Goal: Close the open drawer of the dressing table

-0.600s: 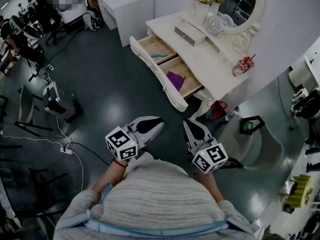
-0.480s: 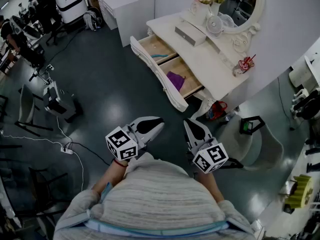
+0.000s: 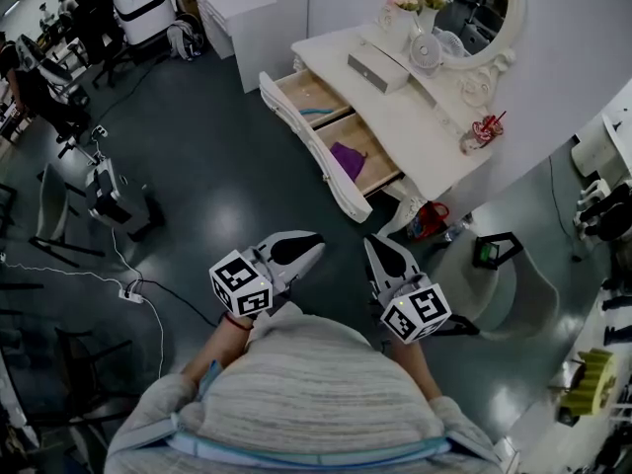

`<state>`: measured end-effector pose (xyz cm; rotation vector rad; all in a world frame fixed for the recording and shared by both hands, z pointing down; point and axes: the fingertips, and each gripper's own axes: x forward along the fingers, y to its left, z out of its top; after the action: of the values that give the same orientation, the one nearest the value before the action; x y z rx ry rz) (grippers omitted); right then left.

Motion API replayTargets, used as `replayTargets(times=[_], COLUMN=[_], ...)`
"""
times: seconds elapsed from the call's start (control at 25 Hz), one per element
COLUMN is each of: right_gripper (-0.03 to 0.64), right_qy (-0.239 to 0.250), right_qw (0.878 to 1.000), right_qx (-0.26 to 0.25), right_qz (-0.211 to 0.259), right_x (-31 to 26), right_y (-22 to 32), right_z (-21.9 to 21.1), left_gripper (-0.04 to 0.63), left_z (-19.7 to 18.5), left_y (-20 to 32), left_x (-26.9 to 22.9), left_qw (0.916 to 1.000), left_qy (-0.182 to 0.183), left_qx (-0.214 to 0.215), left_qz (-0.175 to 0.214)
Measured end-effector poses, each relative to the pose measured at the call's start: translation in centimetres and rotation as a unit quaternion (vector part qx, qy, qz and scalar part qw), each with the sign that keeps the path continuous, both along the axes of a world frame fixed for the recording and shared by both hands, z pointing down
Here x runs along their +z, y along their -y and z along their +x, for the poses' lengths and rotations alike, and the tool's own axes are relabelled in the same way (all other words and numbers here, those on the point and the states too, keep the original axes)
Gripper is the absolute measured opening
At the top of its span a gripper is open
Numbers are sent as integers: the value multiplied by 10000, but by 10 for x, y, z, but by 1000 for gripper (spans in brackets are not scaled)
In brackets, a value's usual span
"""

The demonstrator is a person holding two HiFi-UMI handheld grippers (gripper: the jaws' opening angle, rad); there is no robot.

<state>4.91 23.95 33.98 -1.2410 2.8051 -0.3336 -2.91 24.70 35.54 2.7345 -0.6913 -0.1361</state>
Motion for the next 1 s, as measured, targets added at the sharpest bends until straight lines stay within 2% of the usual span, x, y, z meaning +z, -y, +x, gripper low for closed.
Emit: replayTargets(times=[0.32,0.52,1.0], right_gripper=[9,9,11], right_qy=[5,465,329], right_qw=[10000,9988,9993], right_qx=[-8,-165,148], right_qz=[-54,-71,-57], right_x=[3,-2,4], right_y=[2,1,37], right_z=[1,7,25], left_gripper=[48,48,48], left_z=[1,8,19], left_y=[2,4,46], left_x=[1,4,8], left_qw=[10000,10000,9998], left_qy=[-21,-9,-13], left_qx=[18,48,185], left_qz=[-22,-69,-95])
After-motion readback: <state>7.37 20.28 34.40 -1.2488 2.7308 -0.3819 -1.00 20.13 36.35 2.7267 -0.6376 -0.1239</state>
